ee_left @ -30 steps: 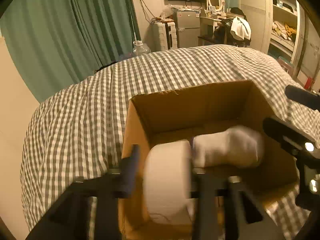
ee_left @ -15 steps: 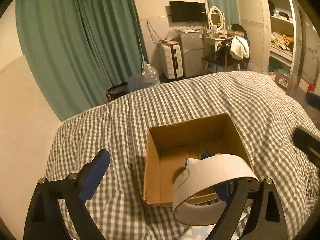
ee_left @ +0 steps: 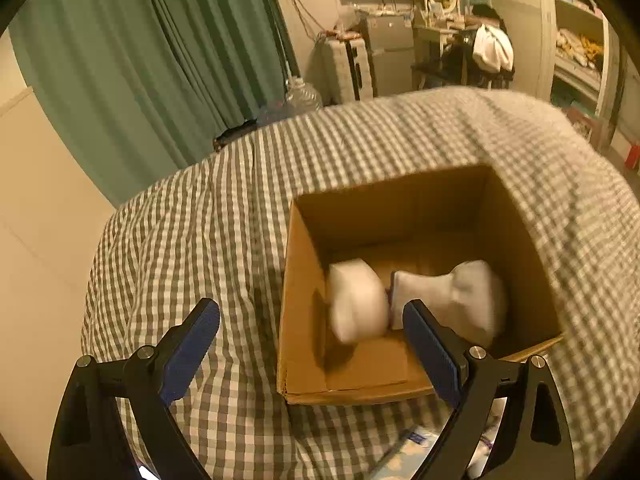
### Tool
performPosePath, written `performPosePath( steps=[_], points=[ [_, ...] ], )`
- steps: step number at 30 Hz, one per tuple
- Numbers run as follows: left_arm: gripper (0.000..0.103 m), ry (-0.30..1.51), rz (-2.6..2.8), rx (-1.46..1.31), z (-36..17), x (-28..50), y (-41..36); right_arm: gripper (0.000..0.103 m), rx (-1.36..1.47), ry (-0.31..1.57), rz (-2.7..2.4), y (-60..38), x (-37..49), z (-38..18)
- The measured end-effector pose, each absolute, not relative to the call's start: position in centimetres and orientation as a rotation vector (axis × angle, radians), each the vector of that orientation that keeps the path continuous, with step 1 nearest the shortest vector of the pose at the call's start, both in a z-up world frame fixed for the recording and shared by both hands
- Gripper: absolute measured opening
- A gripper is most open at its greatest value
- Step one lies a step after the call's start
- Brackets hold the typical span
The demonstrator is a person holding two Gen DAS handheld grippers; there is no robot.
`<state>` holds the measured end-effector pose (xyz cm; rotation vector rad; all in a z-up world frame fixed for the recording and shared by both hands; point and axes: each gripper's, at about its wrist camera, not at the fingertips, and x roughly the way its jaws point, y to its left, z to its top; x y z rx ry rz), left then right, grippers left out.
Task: Organize objects
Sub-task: 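Carry the tape roll and glove into the box and open both tools, then grasp the white cylinder with the left tool while the right tool grasps the black cup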
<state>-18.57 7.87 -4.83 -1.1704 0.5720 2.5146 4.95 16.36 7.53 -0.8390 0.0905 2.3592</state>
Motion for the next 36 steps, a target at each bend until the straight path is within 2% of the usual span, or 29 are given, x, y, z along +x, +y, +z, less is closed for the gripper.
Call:
performPosePath(
  steps=[8, 11, 19, 24, 28, 33, 36],
  points=[
    [0.095, 0.440, 2.548, -1.137, -4.8, -16.7, 5.0, 0.087, -0.919, 0.166, 2.347, 18.1, 3.8, 3.0],
    [0.095, 0.395, 2.554, -1.100, -3.2, -14.7, 3.7, 0.087, -0.914, 0.175, 2.349, 17.5, 4.3, 3.2],
    [0.095, 0.468, 2.617, -0.978, -1.1, -7.4, 1.2, 0.087, -0.892, 0.133, 2.382, 12.5, 7.0, 5.9],
    [0.095, 0.427, 2.737, -1.002, -4.4, -3.5, -1.6, 0.087, -0.950, 0.162, 2.401, 8.9, 8.1, 3.4],
    [0.095, 0.401, 2.705, -1.097, -8.5, -2.1, -2.5, 0.087, -1.064, 0.271, 2.418, 7.2, 7.5, -1.0],
    [0.095, 0.425, 2.634, -1.207, -12.8, -1.7, -3.0, 0.086, -1.247, 0.288, 2.397, 5.6, 5.7, -6.2],
    [0.095, 0.409, 2.625, -1.240, -14.4, -1.8, -3.5, 0.081, -1.325, 0.306, 2.381, 5.2, 5.1, -8.5]
  ],
)
